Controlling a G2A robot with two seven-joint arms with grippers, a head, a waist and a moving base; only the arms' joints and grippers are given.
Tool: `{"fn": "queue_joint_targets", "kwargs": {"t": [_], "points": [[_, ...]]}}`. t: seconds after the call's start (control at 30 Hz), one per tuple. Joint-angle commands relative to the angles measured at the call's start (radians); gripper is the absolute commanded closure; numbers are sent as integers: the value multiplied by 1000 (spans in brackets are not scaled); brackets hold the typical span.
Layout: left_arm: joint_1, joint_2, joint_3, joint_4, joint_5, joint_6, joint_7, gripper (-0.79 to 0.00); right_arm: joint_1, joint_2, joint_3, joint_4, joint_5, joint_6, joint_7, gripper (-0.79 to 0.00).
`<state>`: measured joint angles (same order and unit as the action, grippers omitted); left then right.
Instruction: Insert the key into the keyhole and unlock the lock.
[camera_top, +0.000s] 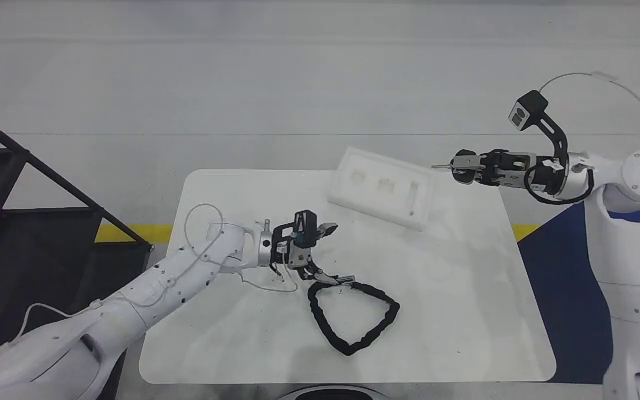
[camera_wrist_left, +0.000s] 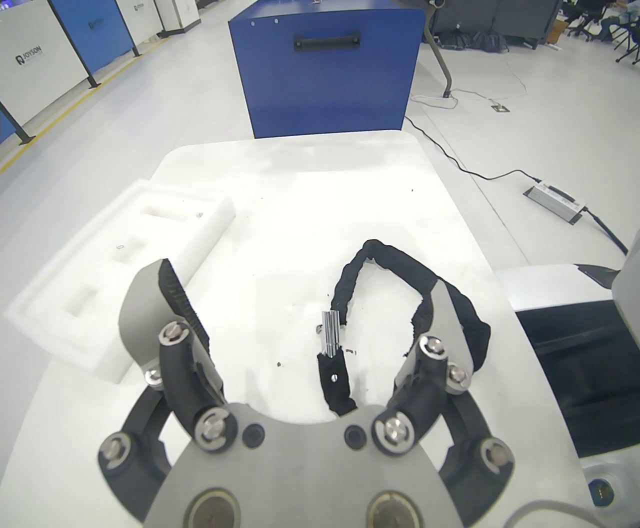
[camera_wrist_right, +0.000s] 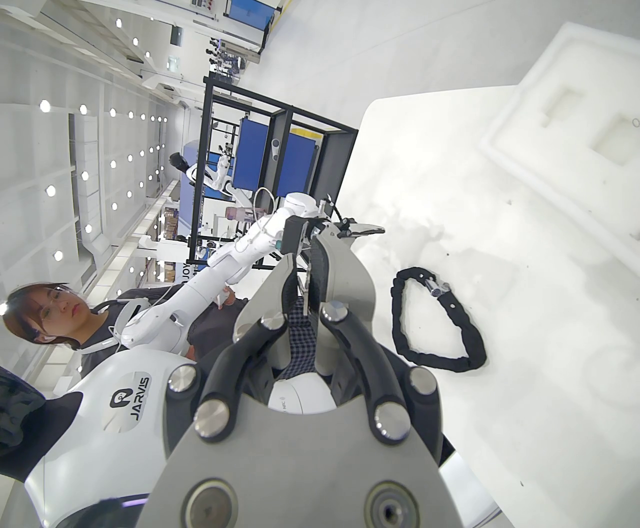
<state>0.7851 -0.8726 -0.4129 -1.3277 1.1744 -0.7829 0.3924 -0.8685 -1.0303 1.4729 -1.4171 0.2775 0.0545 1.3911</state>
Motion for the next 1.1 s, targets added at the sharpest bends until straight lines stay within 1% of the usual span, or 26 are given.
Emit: {"fn": "queue_joint_targets", "kwargs": {"t": [0.0, 0.2, 0.37, 1.07], "points": [[1, -17, 17, 26, 44, 2, 7, -785, 0, 0, 0, 0, 0, 0, 0, 0], [-8, -70, 57, 111, 119, -32, 39, -785, 0, 0, 0, 0, 0, 0, 0, 0], [-5, -110, 72, 177, 144, -20, 86, -785, 0, 0, 0, 0, 0, 0, 0, 0], [-5, -112, 73, 181, 146, -19, 88, -785, 0, 0, 0, 0, 0, 0, 0, 0]]}}
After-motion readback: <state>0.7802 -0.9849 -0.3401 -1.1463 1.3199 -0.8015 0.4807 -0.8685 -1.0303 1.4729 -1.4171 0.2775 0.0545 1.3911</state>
